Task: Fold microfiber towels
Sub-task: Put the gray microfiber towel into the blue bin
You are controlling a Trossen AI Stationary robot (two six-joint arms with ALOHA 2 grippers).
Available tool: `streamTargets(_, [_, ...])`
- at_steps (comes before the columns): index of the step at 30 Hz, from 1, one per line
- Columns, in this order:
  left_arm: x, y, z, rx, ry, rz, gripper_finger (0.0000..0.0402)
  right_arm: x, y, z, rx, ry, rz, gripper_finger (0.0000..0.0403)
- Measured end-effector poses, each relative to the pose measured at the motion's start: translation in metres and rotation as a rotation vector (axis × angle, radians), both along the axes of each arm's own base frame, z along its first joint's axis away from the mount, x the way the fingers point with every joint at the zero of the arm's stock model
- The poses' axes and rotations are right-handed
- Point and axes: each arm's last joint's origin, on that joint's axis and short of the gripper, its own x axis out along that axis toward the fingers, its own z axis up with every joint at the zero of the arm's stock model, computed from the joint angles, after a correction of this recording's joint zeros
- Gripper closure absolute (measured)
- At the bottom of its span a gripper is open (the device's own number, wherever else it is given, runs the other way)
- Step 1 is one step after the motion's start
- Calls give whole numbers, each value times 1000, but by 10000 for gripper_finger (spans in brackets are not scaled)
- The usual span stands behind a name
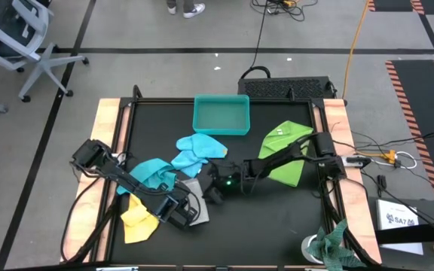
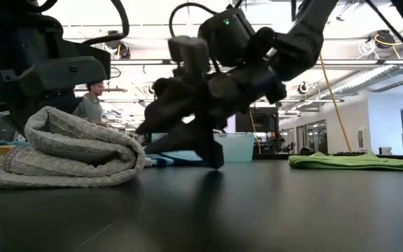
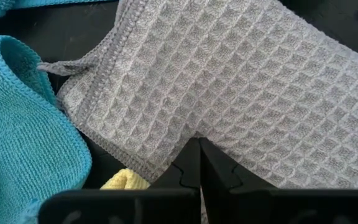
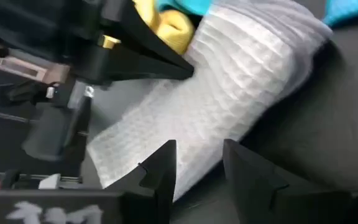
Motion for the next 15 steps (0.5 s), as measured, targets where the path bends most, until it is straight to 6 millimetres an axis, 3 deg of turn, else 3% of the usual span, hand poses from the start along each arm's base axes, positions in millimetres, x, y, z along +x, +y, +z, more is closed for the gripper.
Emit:
streamTargets(6, [0, 0, 0, 1, -4, 1, 401, 13, 2, -12, 72, -35, 23, 265])
streamTargets(15, [0, 0, 0, 0, -5, 2, 401, 14, -7, -1, 113, -14, 114, 257])
